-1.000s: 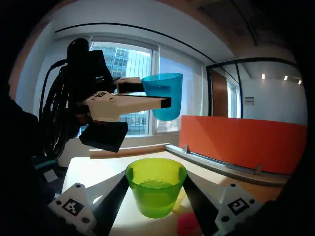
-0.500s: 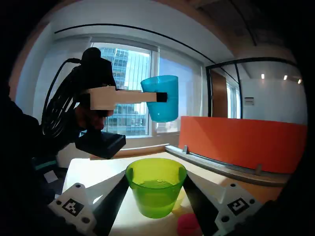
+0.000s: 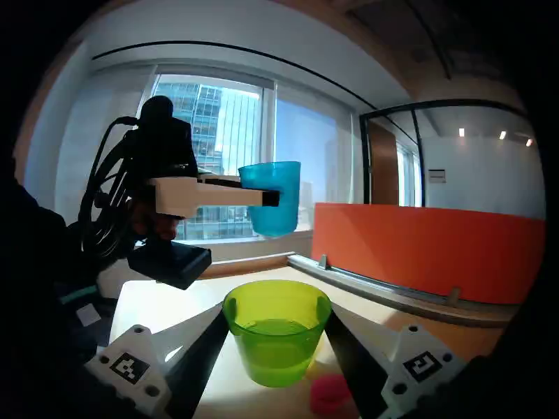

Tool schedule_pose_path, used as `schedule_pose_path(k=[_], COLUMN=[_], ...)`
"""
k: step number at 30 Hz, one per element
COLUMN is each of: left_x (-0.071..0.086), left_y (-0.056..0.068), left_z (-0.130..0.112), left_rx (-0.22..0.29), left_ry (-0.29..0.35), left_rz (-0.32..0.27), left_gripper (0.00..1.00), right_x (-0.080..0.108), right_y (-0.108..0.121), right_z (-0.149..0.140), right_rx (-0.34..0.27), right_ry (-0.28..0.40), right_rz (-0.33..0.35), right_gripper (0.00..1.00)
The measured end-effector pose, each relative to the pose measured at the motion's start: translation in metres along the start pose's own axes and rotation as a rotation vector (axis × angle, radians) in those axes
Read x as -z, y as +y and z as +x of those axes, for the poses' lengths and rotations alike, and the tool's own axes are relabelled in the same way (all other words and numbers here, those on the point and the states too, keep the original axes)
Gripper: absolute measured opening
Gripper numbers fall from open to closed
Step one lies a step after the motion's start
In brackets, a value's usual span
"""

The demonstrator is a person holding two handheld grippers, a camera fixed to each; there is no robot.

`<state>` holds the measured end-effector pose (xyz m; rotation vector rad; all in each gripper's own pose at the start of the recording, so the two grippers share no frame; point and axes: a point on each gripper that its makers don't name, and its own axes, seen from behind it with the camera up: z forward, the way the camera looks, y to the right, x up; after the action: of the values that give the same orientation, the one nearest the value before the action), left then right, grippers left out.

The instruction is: Pour water

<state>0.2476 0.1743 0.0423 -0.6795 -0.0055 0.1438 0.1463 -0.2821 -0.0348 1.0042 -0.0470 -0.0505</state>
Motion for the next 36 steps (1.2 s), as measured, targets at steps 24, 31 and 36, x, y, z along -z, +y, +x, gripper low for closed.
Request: schedule_pose_path(k=[24, 31, 36], left_x=[0.028, 0.032, 0.035], left_y=[-0.009, -0.005, -0.003], left_z=[-0.059, -0.071, -0.085], left_rx=[0.042, 0.042, 0.04], left_ry=[-0.046, -0.06, -0.077], left_rz=[0.013, 0.011, 0.012], left_gripper=[0.81, 0.81, 0.81], right_x=[0.047, 0.05, 0.051], right_y=[0.033, 0.032, 0.031], right_z=[-0.002, -0.002, -0.007], right_rx=[0.004, 0.003, -0.002], right_ry=[-0.033, -0.035, -0.046], right_rz=[-0.111, -0.118, -0.117], right_gripper=[0.9, 0.9, 0.9])
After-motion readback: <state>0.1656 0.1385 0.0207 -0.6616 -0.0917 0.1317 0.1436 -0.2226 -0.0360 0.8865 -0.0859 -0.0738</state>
